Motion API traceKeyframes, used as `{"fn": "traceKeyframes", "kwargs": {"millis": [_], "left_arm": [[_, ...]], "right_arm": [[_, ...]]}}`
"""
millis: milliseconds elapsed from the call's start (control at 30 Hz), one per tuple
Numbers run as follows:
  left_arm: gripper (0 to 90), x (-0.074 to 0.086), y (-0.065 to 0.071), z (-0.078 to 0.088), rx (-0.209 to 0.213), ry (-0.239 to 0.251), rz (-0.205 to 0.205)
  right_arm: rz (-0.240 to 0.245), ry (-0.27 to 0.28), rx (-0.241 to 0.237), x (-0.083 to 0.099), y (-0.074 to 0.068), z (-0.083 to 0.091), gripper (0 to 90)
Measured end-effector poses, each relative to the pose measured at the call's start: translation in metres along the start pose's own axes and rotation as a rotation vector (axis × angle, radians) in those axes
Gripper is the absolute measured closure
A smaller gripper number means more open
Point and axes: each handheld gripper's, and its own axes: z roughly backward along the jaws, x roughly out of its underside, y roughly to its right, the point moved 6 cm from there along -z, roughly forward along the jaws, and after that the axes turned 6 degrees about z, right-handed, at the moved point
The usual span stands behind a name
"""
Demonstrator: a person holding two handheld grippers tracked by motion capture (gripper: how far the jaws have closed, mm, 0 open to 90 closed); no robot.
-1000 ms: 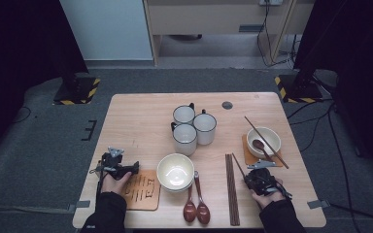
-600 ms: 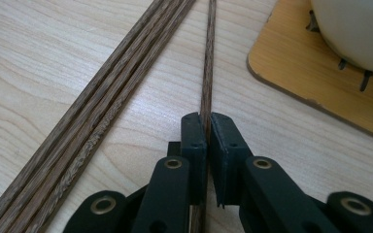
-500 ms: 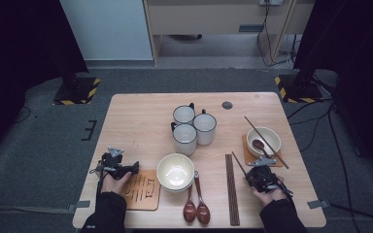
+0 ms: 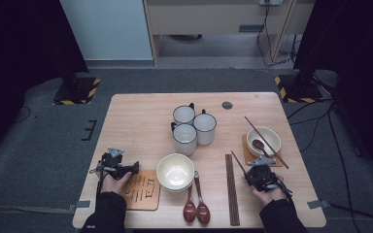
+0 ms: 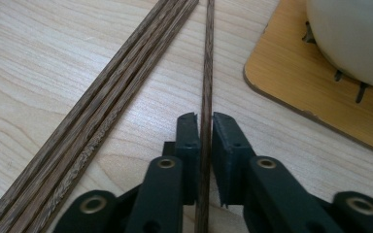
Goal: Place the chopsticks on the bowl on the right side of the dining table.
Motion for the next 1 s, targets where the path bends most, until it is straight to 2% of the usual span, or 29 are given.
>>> {"fn": "traceKeyframes", "kwargs": {"millis": [300, 467, 600, 1000], "left_arm": [[0.0, 0.000, 0.000, 0.000, 0.000, 0.000, 0.000], [0.0, 0.000, 0.000, 0.000, 0.000, 0.000, 0.000], [0.0, 0.000, 0.000, 0.000, 0.000, 0.000, 0.000], [0.0, 0.000, 0.000, 0.000, 0.000, 0.000, 0.000]], "right_arm": [[-0.032, 0.058, -0.016, 0.004, 0.003, 0.017, 78.9], [-0.044, 0.055, -0.015, 0.010, 0.002, 0.021, 78.9], [-0.047, 0.031, -0.020, 0.016, 0.001, 0.022, 79.0], [-0.032, -0.015, -0.020, 0.020, -0.001, 0.015, 80.4]]}}
